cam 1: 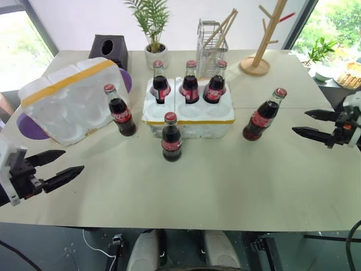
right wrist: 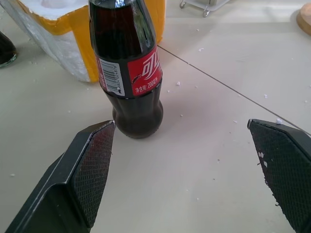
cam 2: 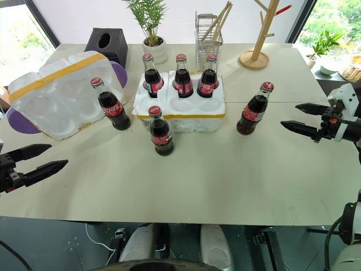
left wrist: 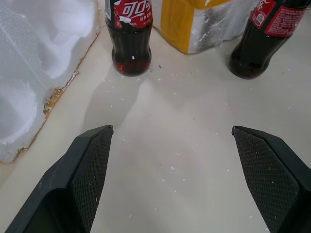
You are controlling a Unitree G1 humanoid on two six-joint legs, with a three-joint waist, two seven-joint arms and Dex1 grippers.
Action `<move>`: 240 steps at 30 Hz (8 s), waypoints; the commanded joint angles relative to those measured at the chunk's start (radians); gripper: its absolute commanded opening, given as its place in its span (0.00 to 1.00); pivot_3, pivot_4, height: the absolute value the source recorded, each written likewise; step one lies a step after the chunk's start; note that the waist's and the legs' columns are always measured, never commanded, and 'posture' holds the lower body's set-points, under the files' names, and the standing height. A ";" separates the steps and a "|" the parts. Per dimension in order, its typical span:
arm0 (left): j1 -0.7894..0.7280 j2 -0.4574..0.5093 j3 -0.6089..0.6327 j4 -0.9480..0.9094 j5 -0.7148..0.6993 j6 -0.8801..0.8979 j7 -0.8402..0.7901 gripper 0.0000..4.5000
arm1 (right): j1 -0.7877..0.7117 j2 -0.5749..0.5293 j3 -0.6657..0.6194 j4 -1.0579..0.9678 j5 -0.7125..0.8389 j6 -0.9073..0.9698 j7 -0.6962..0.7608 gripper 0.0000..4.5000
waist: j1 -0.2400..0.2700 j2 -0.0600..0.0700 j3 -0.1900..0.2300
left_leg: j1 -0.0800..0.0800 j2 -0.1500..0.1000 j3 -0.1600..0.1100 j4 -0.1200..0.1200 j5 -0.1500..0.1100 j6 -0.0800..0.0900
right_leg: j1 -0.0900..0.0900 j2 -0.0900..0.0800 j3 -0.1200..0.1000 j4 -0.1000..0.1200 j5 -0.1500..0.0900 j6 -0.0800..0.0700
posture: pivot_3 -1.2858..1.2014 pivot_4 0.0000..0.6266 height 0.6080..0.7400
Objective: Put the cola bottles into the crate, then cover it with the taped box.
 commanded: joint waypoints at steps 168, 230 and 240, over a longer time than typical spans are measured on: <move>-0.589 0.076 -0.434 0.035 -0.072 0.036 -0.127 1.00 | -0.084 0.593 0.257 -1.041 0.393 0.715 -0.437 0.63 | 0.027 -0.017 -0.003 | -0.017 0.000 -0.007 0.021 -0.003 0.006 | -0.012 -0.002 -0.005 0.015 0.000 0.004 | 0.52 0.24 1.00; -0.873 -0.142 -0.668 0.170 -0.014 -0.094 -0.024 1.00 | 0.277 0.240 -0.282 -1.364 0.477 1.138 -0.620 0.99 | 0.028 -0.017 -0.003 | -0.017 0.000 -0.008 0.019 -0.003 0.005 | -0.010 -0.001 -0.007 0.013 0.001 0.003 | 0.52 0.24 1.00; -0.966 -0.193 -0.736 0.235 0.023 -0.114 -0.076 1.00 | 0.418 0.286 -0.302 -1.259 0.295 0.954 -0.853 0.99 | 0.028 -0.018 -0.003 | -0.015 -0.001 -0.008 0.021 -0.003 0.005 | -0.007 0.003 -0.007 0.013 0.000 0.004 | 0.52 0.24 1.00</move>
